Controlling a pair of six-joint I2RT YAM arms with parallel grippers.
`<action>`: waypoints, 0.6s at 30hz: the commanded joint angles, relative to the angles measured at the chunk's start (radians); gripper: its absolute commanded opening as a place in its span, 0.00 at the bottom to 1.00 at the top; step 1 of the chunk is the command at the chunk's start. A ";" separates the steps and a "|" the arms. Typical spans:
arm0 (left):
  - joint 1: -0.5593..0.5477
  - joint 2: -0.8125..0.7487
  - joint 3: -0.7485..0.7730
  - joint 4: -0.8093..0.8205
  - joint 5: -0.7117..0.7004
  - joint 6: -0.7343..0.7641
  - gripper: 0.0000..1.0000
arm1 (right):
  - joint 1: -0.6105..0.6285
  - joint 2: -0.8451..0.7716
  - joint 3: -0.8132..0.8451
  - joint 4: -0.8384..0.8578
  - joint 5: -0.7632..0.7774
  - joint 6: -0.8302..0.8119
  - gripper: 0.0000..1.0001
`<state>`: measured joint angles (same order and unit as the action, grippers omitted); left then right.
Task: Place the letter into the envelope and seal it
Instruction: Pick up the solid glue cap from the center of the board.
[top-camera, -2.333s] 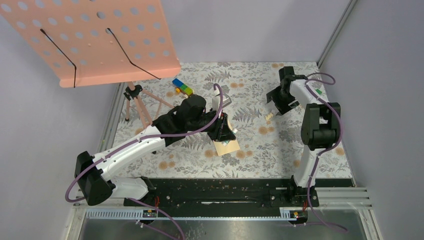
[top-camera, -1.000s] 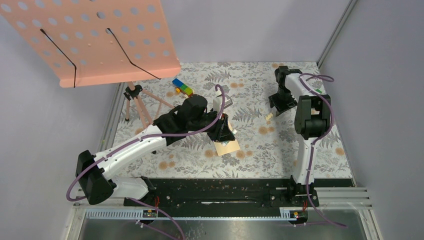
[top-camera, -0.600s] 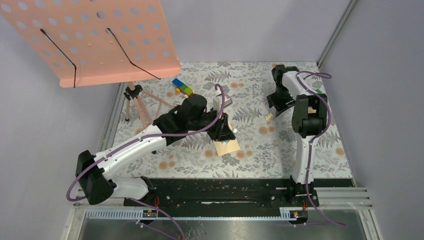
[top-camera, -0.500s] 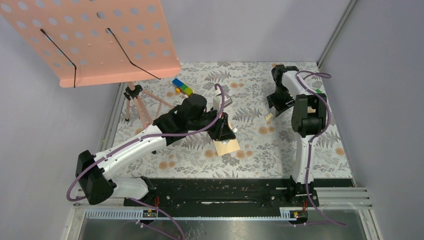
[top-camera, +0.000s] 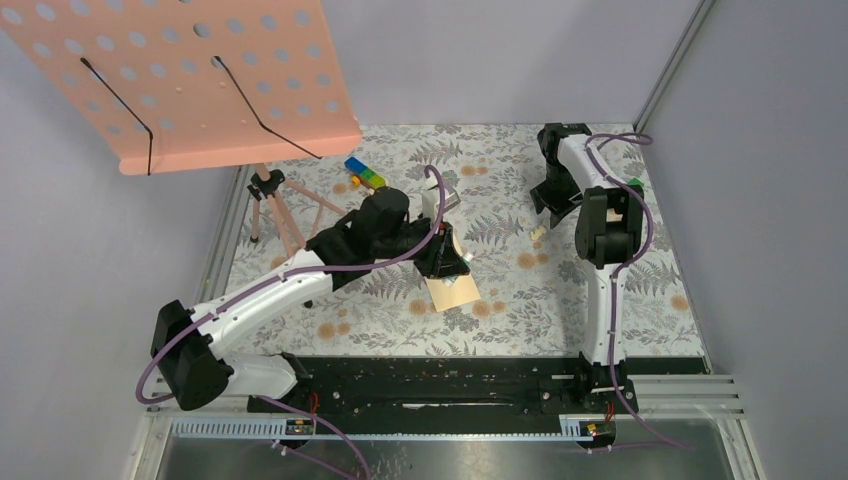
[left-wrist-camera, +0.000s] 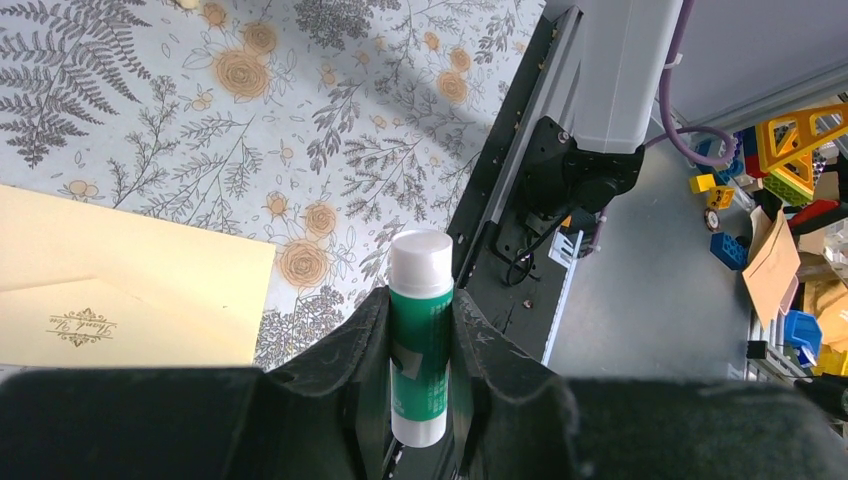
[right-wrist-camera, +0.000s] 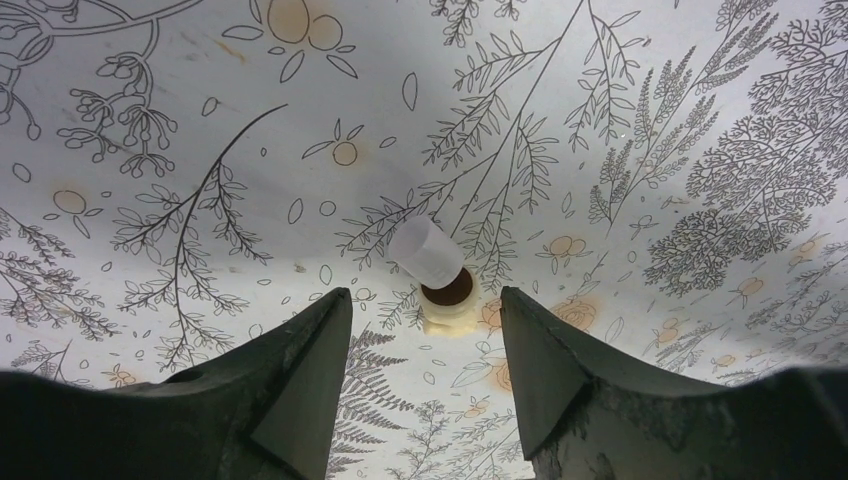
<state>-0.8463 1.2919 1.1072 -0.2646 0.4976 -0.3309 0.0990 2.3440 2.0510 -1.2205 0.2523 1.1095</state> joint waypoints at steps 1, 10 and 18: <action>0.012 -0.012 -0.009 0.070 0.035 -0.003 0.00 | 0.009 0.039 0.091 -0.086 0.044 -0.024 0.63; 0.021 -0.009 -0.012 0.076 0.042 -0.011 0.00 | 0.007 0.073 0.155 -0.169 0.051 -0.008 0.62; 0.021 -0.001 0.002 0.077 0.051 -0.012 0.00 | -0.003 0.024 0.066 -0.107 0.025 -0.013 0.63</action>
<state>-0.8299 1.2919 1.0966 -0.2420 0.5209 -0.3405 0.0986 2.4096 2.1506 -1.3254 0.2531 1.0801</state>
